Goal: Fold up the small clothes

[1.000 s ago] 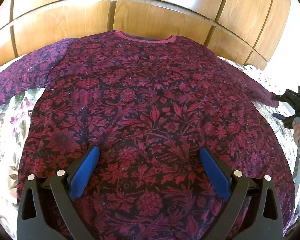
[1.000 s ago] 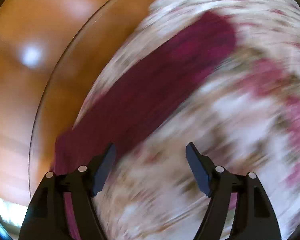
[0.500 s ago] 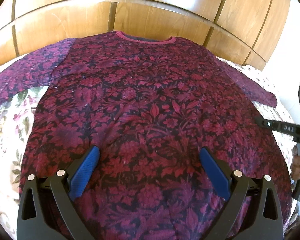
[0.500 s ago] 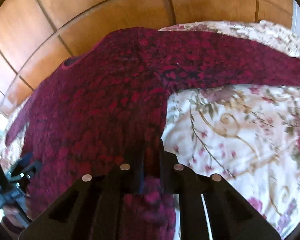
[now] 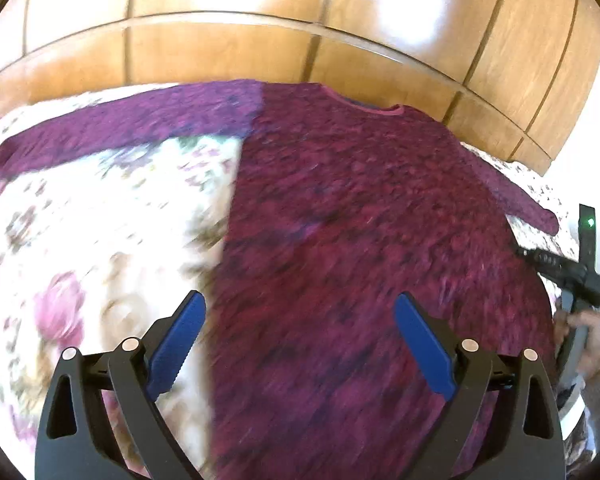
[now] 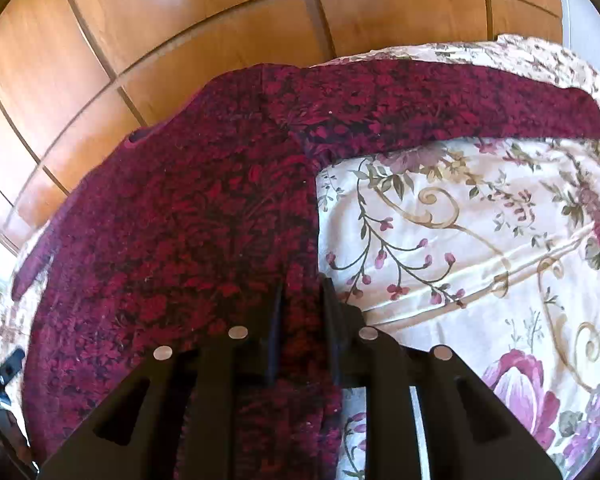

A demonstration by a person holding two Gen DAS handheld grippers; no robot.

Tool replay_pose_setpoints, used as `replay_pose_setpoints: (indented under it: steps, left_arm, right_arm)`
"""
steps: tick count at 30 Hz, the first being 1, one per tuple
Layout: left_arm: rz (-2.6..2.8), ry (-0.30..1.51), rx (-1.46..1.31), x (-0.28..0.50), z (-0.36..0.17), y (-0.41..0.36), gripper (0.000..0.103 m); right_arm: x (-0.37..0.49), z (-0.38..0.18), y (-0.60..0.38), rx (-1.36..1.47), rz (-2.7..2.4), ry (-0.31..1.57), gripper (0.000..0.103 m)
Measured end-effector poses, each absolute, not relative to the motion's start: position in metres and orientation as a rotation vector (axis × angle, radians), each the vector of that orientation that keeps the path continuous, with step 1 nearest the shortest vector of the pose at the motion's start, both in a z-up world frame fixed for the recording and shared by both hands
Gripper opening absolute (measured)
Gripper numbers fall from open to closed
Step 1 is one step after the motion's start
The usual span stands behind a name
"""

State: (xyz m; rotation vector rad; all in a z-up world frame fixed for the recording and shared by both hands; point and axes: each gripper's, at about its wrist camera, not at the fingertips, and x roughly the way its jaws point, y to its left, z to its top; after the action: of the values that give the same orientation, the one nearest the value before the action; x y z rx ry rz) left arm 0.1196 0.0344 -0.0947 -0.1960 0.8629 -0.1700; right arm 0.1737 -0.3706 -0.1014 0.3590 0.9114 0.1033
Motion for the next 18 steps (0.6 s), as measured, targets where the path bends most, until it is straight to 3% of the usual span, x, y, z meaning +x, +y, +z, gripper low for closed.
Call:
replay_pose_setpoints:
  steps: [6,8,10,12,13,16,18]
  left_arm:
    - [-0.224,0.975,-0.266,0.089,-0.117,0.052,0.091]
    - [-0.213,0.97,-0.219,0.083,-0.119,0.048,0.079]
    - [-0.233,0.964,-0.195,0.08,-0.118,0.045,0.045]
    - [-0.256,0.968,-0.215,0.079,-0.118,0.047,0.027]
    - [-0.257,0.962,-0.213,0.078,-0.117,0.047,0.023]
    - [-0.268,0.958,-0.225,0.075,-0.115,0.05,0.019]
    - [-0.275,0.955,-0.224,0.072,-0.113,0.052,0.017]
  right_arm:
    - [0.163,-0.106,-0.388,0.465,0.143,0.898,0.022]
    - [0.16,-0.105,-0.389,0.487,0.15,0.904,0.028]
    - [0.158,-0.101,-0.386,0.489,0.164,0.914,0.041]
    - [0.153,-0.097,-0.378,0.461,0.194,0.931,0.062]
    - [0.151,-0.094,-0.369,0.425,0.205,0.942,0.063]
    - [0.135,-0.089,-0.342,0.212,0.17,0.958,0.056]
    - [0.125,-0.084,-0.336,0.185,0.175,0.956,0.026]
